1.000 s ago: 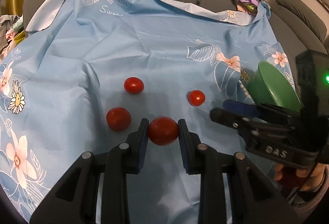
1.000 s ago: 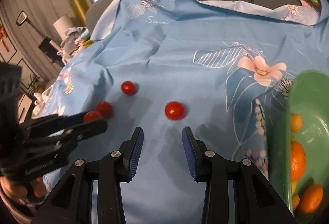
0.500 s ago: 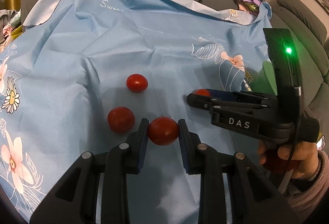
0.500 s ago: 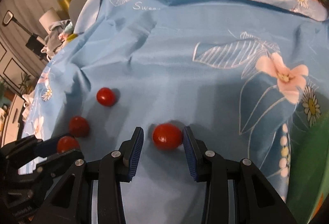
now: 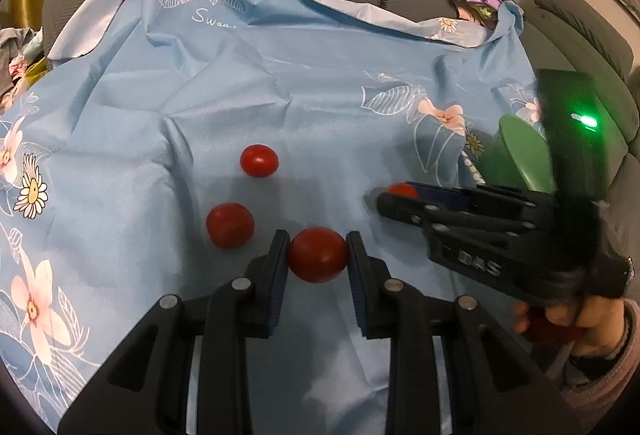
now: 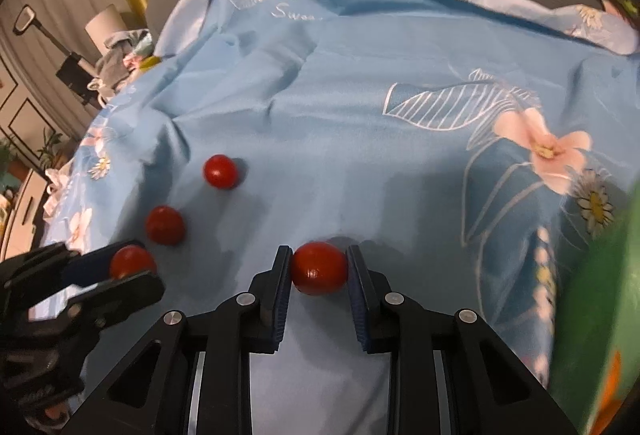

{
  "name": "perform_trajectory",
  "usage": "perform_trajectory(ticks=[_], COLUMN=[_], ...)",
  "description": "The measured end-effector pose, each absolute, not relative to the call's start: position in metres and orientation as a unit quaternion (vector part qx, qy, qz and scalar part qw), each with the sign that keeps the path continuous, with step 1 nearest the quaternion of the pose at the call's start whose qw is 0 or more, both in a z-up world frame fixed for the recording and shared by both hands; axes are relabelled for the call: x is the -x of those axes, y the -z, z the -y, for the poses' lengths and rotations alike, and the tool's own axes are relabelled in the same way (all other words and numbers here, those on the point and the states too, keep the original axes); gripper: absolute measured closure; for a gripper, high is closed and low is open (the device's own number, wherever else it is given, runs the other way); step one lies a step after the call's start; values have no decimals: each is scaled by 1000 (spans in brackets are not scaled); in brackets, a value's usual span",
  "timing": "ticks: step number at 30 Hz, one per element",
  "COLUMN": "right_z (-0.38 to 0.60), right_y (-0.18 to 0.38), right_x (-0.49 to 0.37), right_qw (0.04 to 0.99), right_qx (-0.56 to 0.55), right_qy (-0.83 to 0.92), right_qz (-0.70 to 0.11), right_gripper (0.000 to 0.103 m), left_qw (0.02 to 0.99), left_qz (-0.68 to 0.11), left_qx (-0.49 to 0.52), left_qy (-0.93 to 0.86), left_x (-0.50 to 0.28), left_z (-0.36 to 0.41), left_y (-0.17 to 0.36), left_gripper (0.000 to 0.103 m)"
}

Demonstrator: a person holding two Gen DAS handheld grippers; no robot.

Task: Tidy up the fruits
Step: 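Grasp a red cherry tomato with the right tool while the left tool holds its tomato, then carry both tomatoes over the green bowl and open both tools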

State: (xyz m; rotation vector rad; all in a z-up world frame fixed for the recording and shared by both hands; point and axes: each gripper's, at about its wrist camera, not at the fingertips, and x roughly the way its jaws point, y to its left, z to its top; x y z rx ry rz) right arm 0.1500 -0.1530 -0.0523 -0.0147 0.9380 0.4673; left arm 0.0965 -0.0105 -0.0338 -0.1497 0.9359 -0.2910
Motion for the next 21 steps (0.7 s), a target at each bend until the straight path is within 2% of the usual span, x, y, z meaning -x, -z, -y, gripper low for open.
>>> perform_trajectory(ticks=[21], right_z=[192], right_y=[4], right_x=[-59], right_qw=[890], right_qx=[-2], right_qy=[-241], right_qz=[-386], right_gripper=[74], left_qw=[884], left_qz=[-439], left_qx=[41], left_qy=[156], left_x=[-53], left_z=[56], left_y=[5], left_gripper=[75])
